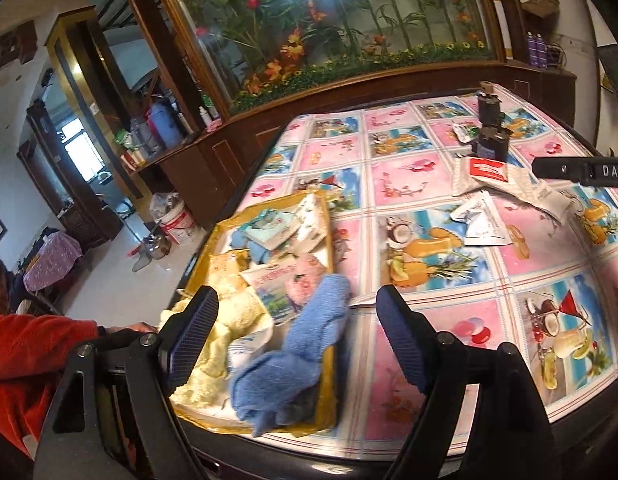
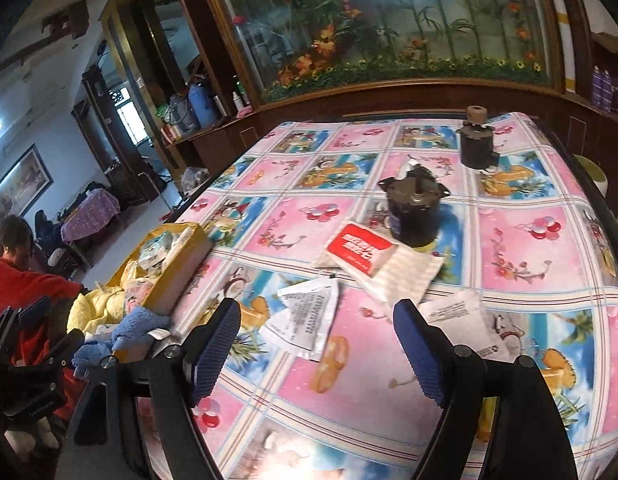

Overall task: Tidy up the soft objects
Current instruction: 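Move both tools back to the remaining packets on the table, then grasp the red-label white bag with the right tool while the left tool grasps the white printed pouch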

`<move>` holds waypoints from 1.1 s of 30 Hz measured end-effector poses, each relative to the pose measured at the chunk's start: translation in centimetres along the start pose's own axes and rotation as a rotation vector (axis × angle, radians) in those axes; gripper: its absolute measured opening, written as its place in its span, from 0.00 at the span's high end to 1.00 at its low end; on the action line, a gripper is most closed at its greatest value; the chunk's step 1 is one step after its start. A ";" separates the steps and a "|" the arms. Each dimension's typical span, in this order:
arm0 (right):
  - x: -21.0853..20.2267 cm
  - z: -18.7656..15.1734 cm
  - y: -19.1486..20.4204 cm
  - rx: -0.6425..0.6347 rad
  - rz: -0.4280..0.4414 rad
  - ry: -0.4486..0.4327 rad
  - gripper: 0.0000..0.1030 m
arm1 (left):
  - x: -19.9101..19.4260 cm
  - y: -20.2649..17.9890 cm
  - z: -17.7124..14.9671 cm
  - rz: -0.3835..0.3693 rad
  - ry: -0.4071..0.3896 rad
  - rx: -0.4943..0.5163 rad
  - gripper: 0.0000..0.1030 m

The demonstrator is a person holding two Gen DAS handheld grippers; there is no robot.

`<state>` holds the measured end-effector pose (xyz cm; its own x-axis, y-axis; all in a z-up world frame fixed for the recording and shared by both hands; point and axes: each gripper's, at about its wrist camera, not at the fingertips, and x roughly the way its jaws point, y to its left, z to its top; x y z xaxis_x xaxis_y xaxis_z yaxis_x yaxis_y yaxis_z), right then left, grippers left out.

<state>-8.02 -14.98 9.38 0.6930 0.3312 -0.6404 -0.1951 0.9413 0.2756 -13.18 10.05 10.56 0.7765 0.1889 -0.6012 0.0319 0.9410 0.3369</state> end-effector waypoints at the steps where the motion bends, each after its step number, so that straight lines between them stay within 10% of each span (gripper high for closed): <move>1: -0.4 0.0 -1.0 0.008 -0.021 -0.009 0.21 | 0.1 -0.4 0.1 -0.023 0.005 0.005 0.21; 9: -1.1 0.2 -7.5 0.088 -0.163 0.013 0.21 | 1.2 -4.5 0.4 -0.277 0.033 0.006 0.21; 23: 9.7 5.0 -4.4 -0.052 -0.105 0.178 0.21 | 3.5 -4.2 -0.2 -0.373 0.104 -0.075 0.21; 30: 12.5 3.5 -2.0 -0.047 0.163 0.358 0.23 | 3.5 -3.6 -0.1 -0.398 0.087 -0.077 0.21; 33: 11.5 2.5 0.3 -0.134 0.116 0.354 0.22 | 3.8 -3.4 0.0 -0.404 0.089 -0.091 0.21</move>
<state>1.57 -11.04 3.90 0.3834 0.4159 -0.8246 -0.3627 0.8889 0.2797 -10.30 7.52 7.12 0.6551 -0.1805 -0.7337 0.2639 0.9645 -0.0016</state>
